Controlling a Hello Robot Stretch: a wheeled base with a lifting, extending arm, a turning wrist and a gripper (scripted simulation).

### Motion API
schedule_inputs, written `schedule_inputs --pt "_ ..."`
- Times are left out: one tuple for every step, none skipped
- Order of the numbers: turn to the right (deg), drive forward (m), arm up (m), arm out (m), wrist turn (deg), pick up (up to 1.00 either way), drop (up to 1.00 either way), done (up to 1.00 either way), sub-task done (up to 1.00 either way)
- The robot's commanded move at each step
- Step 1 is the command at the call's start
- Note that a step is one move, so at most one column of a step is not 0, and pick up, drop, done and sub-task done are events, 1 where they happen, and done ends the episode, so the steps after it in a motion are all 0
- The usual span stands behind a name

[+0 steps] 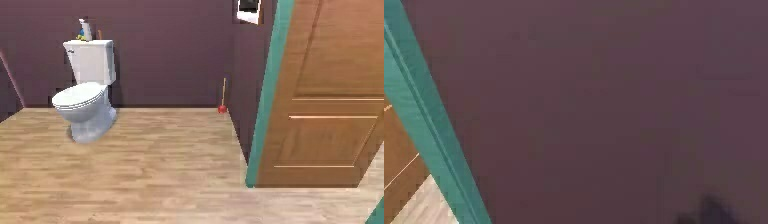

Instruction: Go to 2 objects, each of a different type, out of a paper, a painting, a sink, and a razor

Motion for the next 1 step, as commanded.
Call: schedule_inputs --pt "-9.0 0.0 0.0 0.0 0.0 0.0 0.0 0.0 0.0"
